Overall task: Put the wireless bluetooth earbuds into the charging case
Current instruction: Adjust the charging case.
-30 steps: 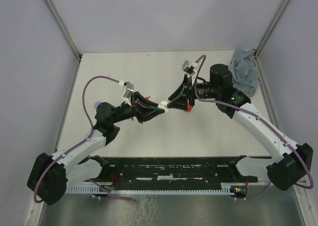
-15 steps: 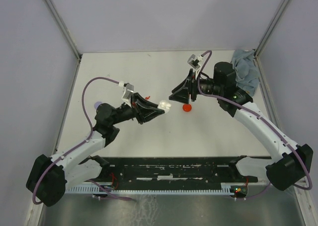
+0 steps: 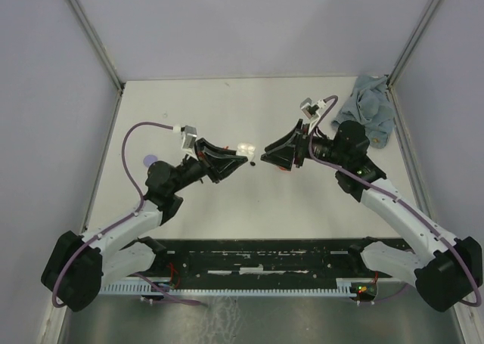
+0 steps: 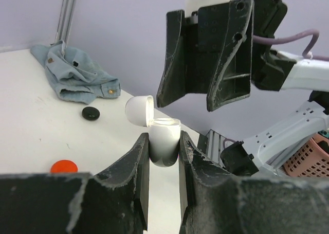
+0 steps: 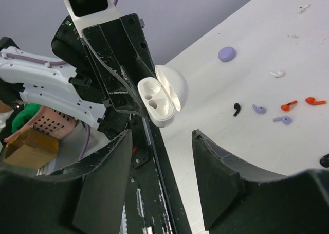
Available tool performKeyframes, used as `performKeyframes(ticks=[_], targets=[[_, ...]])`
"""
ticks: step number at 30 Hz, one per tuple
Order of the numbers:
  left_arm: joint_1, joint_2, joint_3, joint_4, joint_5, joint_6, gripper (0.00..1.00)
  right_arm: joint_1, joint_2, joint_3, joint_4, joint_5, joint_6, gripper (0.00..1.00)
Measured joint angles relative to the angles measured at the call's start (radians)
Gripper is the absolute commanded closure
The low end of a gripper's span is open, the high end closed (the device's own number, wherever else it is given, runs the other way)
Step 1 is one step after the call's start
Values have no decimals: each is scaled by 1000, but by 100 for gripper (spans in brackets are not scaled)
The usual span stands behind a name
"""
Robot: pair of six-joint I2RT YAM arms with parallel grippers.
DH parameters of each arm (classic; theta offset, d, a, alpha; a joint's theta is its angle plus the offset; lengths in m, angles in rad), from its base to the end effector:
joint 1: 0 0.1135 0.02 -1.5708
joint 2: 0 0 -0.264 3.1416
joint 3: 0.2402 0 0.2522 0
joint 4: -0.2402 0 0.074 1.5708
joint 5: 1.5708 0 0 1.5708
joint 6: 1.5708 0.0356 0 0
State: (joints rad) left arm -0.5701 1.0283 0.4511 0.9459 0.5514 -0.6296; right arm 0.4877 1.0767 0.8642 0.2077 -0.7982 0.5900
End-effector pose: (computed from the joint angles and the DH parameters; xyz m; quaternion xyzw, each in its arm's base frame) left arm 0.1743 -0.1339 0.2938 0.2082 0.5506 -0.5751 0.5681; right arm 0.2052 0.1377 0.3524 -0.2404 0.6663 0.5699 0.4165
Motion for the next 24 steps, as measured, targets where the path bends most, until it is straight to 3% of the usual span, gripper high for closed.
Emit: performKeyframes(ticks=[12, 24], targets=[[-3, 58, -5, 133, -42, -84, 93, 45, 49, -143, 444, 81, 263, 51], [-10, 58, -5, 185, -73, -139, 93, 88, 105, -156, 586, 127, 317, 59]])
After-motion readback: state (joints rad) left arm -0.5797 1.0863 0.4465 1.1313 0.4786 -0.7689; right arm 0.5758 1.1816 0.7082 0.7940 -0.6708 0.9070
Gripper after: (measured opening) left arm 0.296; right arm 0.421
